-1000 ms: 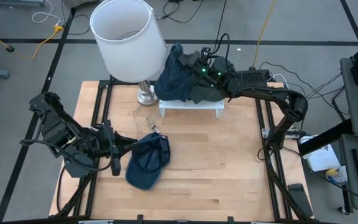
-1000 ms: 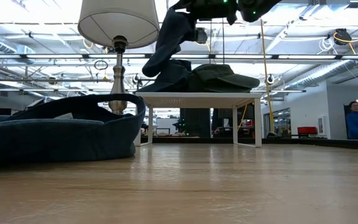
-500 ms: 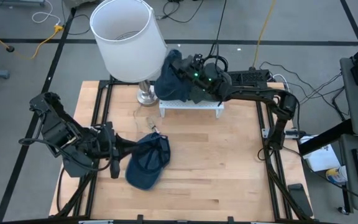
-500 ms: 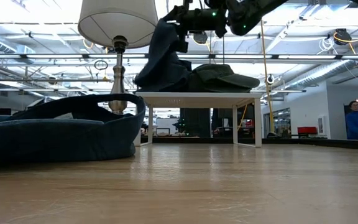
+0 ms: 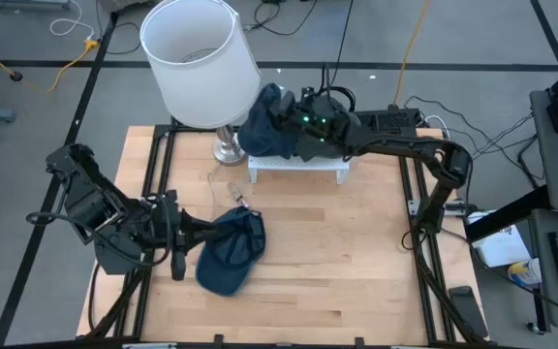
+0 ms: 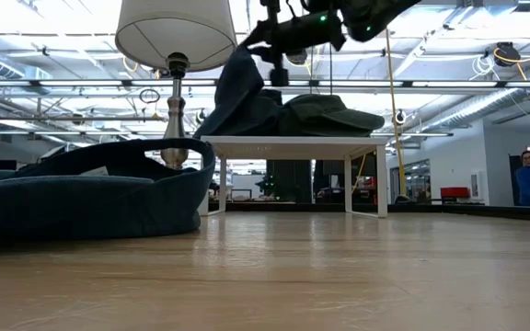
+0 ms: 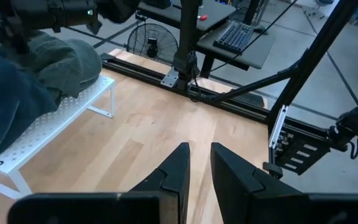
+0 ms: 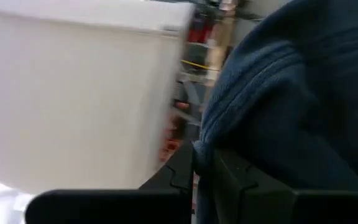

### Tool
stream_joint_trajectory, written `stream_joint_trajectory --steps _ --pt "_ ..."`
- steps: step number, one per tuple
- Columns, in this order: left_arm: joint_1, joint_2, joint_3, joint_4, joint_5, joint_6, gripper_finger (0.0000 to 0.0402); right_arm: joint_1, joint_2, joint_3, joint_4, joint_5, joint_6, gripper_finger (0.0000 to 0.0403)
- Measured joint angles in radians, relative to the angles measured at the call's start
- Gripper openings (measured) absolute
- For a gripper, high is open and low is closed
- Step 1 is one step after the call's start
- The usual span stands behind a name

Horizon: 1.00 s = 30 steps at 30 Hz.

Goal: Pick & Place hat
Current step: Stack the top blue cap on the blue cap on the shelf

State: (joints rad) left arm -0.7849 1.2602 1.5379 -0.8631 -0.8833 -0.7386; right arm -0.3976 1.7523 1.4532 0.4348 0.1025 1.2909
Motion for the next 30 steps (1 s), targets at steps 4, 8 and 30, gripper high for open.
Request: stream_joint_trajectory --steps 4,8,30 --pt "0.0 0.0 0.0 0.001 0.0 0.0 0.0067 -0.004 -0.059 0.0 -0.173 0.027 -0.103 0.0022" --pt "0.0 0.0 0.0 0.001 0.001 0.001 0.0067 -0.02 -0.108 0.0 -0.286 0.03 -0.2 0.0022" --pt "0.009 0.004 0.0 0.001 0.071 -0.016 0.0067 -0.026 -0.109 0.0 -0.585 0.088 -0.486 0.0022"
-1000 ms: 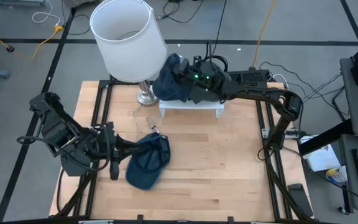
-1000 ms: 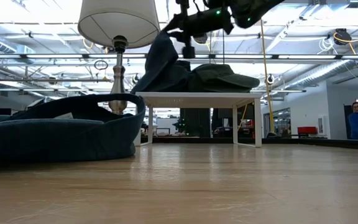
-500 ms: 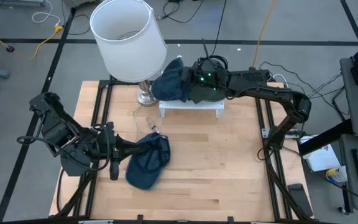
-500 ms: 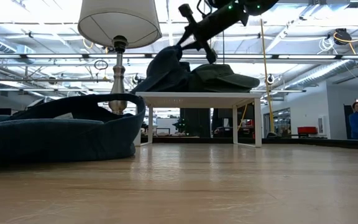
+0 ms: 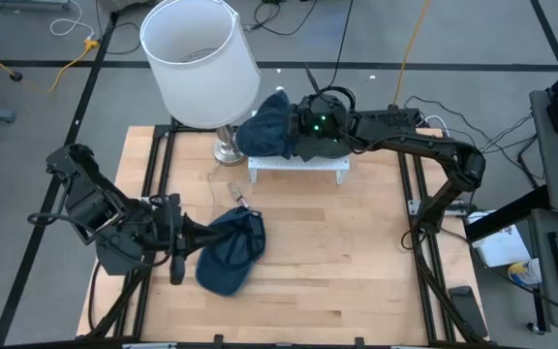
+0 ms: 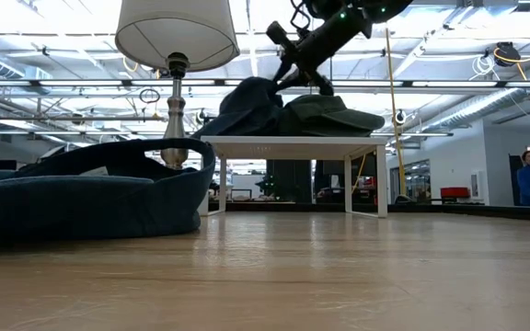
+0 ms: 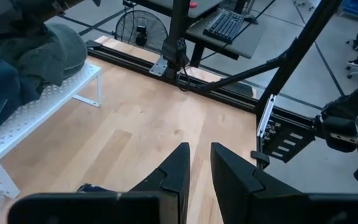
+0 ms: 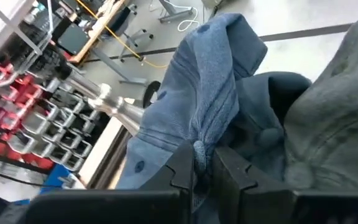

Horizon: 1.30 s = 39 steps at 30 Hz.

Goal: Pick & Place hat
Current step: Stack the top blue cap on the blue cap on the shelf, then stack the blue cap on the blue caps on the shelf

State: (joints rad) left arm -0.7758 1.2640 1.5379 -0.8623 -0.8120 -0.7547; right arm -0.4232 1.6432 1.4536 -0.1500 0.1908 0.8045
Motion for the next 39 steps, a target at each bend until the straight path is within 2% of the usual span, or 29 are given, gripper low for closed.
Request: stream_joint_trajectory --steps 4,7,16,21,26,31,36,39 --pt "0.003 0.0 0.0 0.0 0.003 -0.006 0.0067 0.007 0.0 0.0 -0.035 0.044 -0.039 0.0022" --pt "0.003 0.0 0.0 0.0 0.003 -0.005 0.0067 0.006 0.0 0.0 -0.034 0.017 -0.082 0.0031" --pt "0.003 0.0 0.0 0.0 0.013 -0.007 0.0067 0.004 0.0 0.0 -0.093 -0.009 -0.179 0.0189" --pt "0.003 0.0 0.0 0.0 0.036 -0.008 0.0067 0.001 -0.041 -0.002 -0.038 -0.008 -0.246 0.0237" --pt "0.003 0.0 0.0 0.001 0.036 -0.008 0.0067 -0.001 -0.108 -0.001 -0.063 0.022 -0.249 0.0247" --pt "0.003 0.0 0.0 0.001 0.036 -0.016 0.0067 0.022 -0.193 0.0 -0.191 0.018 -0.251 0.0248" --pt "0.003 0.0 0.0 0.0 0.043 -0.016 0.0067 0.112 -0.271 0.0 -0.381 0.015 -0.275 0.0243" --pt "0.003 0.0 0.0 0.0 0.104 -0.016 0.0067 0.192 -0.311 0.0 -0.442 0.015 -0.278 0.0237"
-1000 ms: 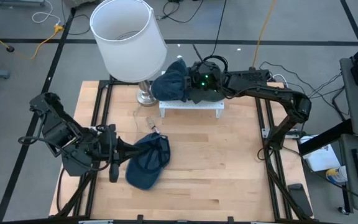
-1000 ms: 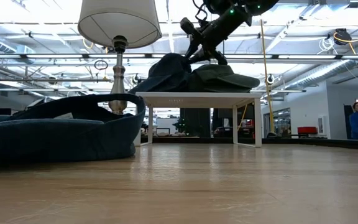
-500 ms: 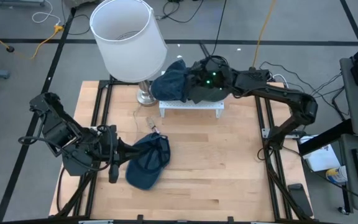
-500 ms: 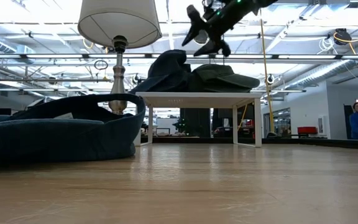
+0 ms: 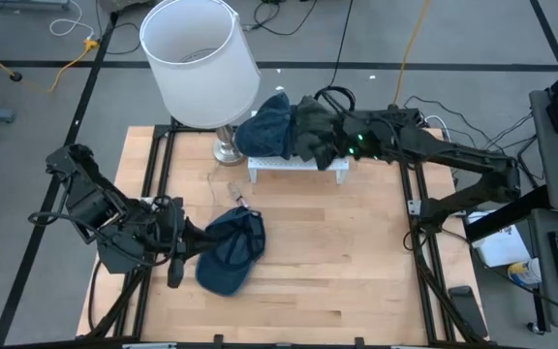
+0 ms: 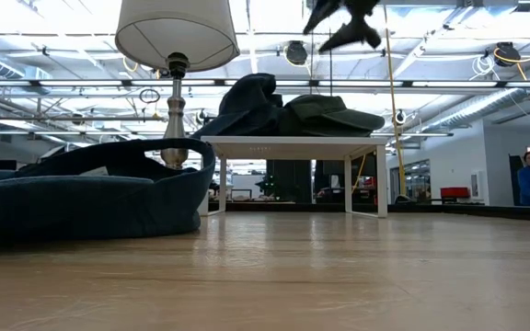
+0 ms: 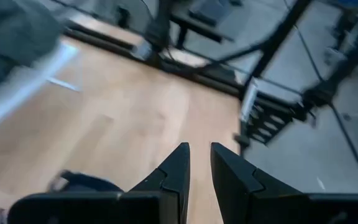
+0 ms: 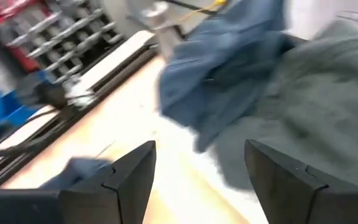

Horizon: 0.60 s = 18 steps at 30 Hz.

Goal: Pick & Place hat
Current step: Stack the blue cap on the blue caps on the shelf

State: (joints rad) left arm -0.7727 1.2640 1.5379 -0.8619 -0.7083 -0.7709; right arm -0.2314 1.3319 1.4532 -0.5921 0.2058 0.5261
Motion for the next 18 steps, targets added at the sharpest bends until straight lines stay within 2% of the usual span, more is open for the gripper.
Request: stream_joint_trajectory --steps 4,7,10,14,18 --pt "0.0 0.002 0.0 0.0 0.136 -0.024 0.0067 0.113 -0.031 0.0 -0.005 -0.002 0.0 0.0231" --pt "0.004 0.008 0.0 0.0 0.159 -0.093 0.007 0.175 -0.044 0.0 0.009 -0.002 0.002 0.0233" --pt "0.007 0.013 0.0 -0.001 0.199 -0.16 0.0091 0.225 -0.047 0.0 0.013 -0.036 0.008 0.0236" --pt "0.032 0.023 0.0 -0.001 0.276 -0.275 0.015 0.262 -0.051 0.0 0.017 -0.18 -0.013 0.0237" --pt "0.059 0.055 0.0 0.0 0.303 -0.455 0.0201 0.272 -0.051 0.0 0.065 -0.424 -0.04 0.0232"
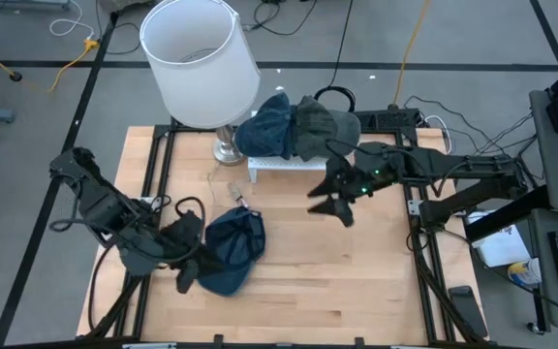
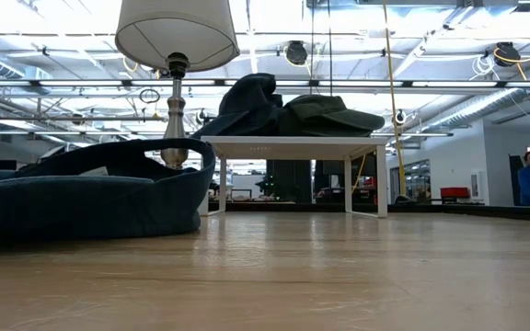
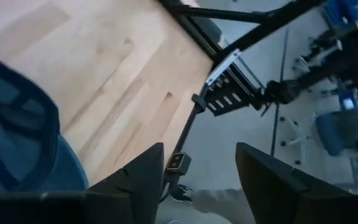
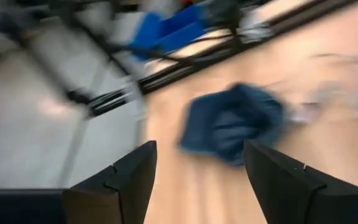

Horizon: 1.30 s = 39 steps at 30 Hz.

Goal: Pick & Place hat
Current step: Stack the blue cap on the blue caps on the shelf

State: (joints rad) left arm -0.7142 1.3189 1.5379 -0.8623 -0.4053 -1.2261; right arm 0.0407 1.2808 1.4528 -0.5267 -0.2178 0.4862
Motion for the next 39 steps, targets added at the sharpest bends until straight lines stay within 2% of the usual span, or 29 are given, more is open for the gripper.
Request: stream_joint_trajectory --steps 2,5,10,20,26,31,39 --pt "0.007 0.032 0.0 0.003 -0.008 -0.044 0.0209 0.001 0.0 0.0 0.036 -0.101 -0.027 0.0229" --pt "0.01 0.095 0.0 0.004 0.011 -0.13 0.0204 0.004 -0.014 0.0 0.038 -0.142 -0.038 0.0225" --pt "0.025 0.206 0.013 0.006 0.073 -0.286 0.0182 0.024 -0.065 0.0 0.009 -0.092 -0.133 0.0219" --pt "0.059 0.396 0.104 -0.025 0.162 -0.474 0.0168 0.028 -0.162 0.0 -0.103 -0.126 -0.187 0.0221" --pt "0.1 0.512 0.204 -0.211 0.302 -0.567 0.0168 0.058 -0.193 0.0 -0.121 -0.124 -0.194 0.0222" --pt "0.126 0.603 0.22 -0.272 0.411 -0.572 0.0168 0.084 -0.194 0.0 -0.144 -0.119 -0.196 0.0222" --pt "0.138 0.729 0.22 -0.329 0.434 -0.577 0.0168 0.131 -0.194 0.0 -0.144 -0.046 -0.255 0.0222"
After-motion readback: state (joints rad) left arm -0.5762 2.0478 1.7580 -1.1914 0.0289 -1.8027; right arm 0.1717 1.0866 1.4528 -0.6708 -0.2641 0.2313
